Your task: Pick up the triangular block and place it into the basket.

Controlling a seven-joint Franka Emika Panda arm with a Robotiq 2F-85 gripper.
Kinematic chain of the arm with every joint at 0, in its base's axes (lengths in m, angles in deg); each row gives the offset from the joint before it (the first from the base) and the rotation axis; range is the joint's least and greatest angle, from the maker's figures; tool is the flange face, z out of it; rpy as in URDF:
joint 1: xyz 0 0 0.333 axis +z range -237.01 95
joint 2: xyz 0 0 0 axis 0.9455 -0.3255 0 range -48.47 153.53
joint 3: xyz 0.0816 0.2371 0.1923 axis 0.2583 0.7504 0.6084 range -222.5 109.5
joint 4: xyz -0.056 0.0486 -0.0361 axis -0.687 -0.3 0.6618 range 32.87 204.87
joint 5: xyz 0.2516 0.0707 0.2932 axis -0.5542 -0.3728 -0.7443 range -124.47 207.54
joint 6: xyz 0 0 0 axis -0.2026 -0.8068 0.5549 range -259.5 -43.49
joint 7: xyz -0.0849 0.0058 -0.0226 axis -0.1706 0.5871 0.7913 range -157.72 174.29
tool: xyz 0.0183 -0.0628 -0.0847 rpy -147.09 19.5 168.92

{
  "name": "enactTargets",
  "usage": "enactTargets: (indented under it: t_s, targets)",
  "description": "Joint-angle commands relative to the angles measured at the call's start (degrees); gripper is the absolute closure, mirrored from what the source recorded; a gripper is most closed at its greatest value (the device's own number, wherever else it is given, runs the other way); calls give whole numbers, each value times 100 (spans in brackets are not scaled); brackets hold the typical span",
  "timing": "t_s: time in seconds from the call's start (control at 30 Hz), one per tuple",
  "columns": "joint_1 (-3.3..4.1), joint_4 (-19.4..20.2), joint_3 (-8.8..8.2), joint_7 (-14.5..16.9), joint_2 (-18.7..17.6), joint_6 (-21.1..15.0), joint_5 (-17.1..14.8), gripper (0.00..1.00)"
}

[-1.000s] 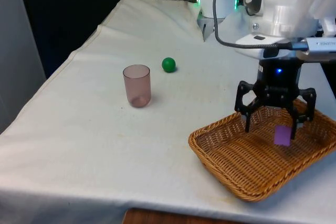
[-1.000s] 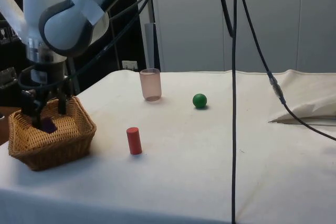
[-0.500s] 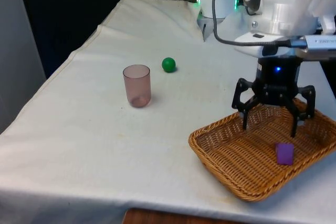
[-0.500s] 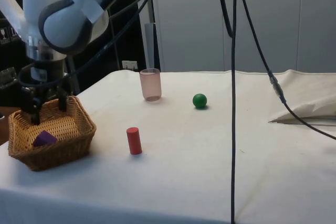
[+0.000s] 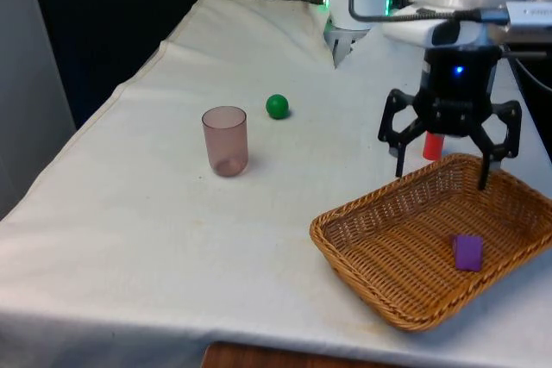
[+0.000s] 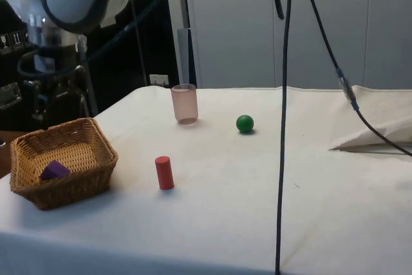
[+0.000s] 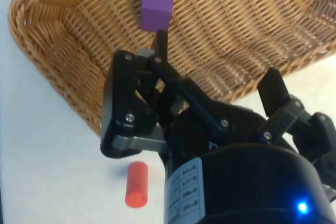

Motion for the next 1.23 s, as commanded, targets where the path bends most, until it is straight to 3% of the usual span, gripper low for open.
enactTargets:
  t_s: [0.0,0.1,0.17,0.33,0.37,0.57,0.6,0.63,0.67,0.9,0.93,0.97,1.2]
  targets:
    - [11,74,-17,0,92,34,29,0]
    - [0,80,0,0,138,126,69,0]
    - [29,246,-23,-6,281,126,126,0]
    - [11,647,-23,17,579,57,212,0]
    - [0,516,-11,11,493,149,201,0]
    - [6,1163,-57,80,911,-74,218,0]
    - [6,1238,-63,92,957,-97,218,0]
    - [-6,1071,-63,97,854,29,206,0]
    - [11,1306,-69,103,997,-115,218,0]
    - [11,1845,-115,166,1318,-309,223,0]
    - [-6,1627,-103,166,1186,-166,206,0]
    - [11,1908,-120,166,1358,-338,229,0]
    - [17,2172,-109,178,1507,-481,218,0]
